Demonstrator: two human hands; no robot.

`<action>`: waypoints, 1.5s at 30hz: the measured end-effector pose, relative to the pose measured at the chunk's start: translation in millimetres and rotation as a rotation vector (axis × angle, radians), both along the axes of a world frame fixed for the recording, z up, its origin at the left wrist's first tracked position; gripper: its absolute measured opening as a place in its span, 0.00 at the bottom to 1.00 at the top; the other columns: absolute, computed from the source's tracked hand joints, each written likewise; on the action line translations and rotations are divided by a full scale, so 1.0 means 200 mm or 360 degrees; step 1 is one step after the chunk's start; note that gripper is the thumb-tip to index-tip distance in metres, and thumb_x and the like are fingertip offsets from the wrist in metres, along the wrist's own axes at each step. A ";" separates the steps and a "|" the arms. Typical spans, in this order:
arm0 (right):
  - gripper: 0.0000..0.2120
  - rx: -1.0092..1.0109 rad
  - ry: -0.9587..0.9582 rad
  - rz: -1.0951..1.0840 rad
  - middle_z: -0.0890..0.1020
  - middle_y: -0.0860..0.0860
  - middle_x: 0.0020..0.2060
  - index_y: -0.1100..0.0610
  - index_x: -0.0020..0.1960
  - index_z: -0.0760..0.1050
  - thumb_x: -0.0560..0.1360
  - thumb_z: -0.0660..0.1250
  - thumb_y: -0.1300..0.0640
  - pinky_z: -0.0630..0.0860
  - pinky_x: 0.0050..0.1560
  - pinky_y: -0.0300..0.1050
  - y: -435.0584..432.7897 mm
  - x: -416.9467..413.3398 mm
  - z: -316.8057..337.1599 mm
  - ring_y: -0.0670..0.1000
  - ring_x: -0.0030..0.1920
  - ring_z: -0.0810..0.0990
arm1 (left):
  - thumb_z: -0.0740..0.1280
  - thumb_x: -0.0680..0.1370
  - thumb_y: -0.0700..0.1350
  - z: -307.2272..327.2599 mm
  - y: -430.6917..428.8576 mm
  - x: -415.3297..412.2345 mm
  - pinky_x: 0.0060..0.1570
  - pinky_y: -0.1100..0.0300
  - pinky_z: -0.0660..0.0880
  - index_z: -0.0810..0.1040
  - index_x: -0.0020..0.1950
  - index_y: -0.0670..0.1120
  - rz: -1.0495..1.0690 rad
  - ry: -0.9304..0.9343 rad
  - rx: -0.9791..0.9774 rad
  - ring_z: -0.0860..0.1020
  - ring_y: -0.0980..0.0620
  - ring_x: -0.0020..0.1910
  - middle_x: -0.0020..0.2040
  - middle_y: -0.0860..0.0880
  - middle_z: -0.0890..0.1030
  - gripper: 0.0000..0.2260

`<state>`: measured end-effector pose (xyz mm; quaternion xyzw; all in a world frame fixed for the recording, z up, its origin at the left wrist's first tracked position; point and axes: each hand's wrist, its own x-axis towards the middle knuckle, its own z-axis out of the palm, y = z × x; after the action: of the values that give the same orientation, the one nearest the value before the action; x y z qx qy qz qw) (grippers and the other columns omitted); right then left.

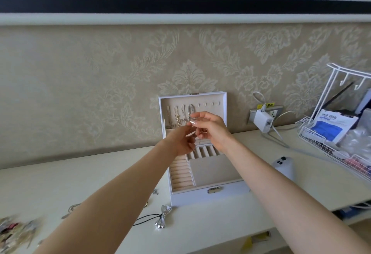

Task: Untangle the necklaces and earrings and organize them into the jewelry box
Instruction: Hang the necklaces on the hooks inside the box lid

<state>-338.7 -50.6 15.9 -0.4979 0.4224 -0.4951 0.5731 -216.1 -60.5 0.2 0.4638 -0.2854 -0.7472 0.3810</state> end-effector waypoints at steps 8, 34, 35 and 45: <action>0.09 0.0282 -0.0424 -0.0233 0.79 0.57 0.36 0.61 0.49 0.78 0.74 0.63 0.71 0.77 0.31 0.38 -0.03 -0.05 -0.14 0.50 0.31 0.77 | 0.63 0.77 0.44 0.08 -0.06 0.09 0.22 0.68 0.58 0.73 0.38 0.47 -0.0026 -0.0560 -0.0301 0.64 0.57 0.26 0.33 0.53 0.79 0.08; 0.07 0.0174 -0.0199 0.0077 0.69 0.48 0.23 0.60 0.42 0.76 0.76 0.64 0.59 0.76 0.49 0.47 -0.08 -0.02 -0.10 0.49 0.32 0.70 | 0.61 0.77 0.43 0.12 -0.11 0.16 0.21 0.70 0.54 0.83 0.42 0.49 -0.0132 0.0156 -0.0622 0.62 0.60 0.22 0.34 0.56 0.76 0.11; 0.08 0.0181 -0.0230 0.0055 0.69 0.49 0.23 0.59 0.39 0.75 0.76 0.64 0.58 0.76 0.49 0.47 -0.09 -0.03 -0.10 0.49 0.32 0.70 | 0.61 0.77 0.43 0.11 -0.12 0.16 0.24 0.69 0.57 0.82 0.41 0.50 -0.0126 0.0097 -0.0639 0.64 0.60 0.24 0.34 0.56 0.76 0.11; 0.12 0.0242 -0.0876 -0.0117 0.78 0.54 0.28 0.59 0.34 0.70 0.77 0.61 0.62 0.74 0.56 0.50 -0.17 -0.05 -0.12 0.53 0.40 0.79 | 0.59 0.78 0.45 0.01 -0.18 0.12 0.48 0.60 0.67 0.74 0.36 0.47 0.0258 0.0148 -0.0596 0.75 0.54 0.43 0.29 0.54 0.77 0.11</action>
<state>-348.5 -85.5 -8.3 -0.2848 0.3047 -0.5991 0.6835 -192.1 -97.5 2.0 0.3713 -0.3630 -0.6687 0.5322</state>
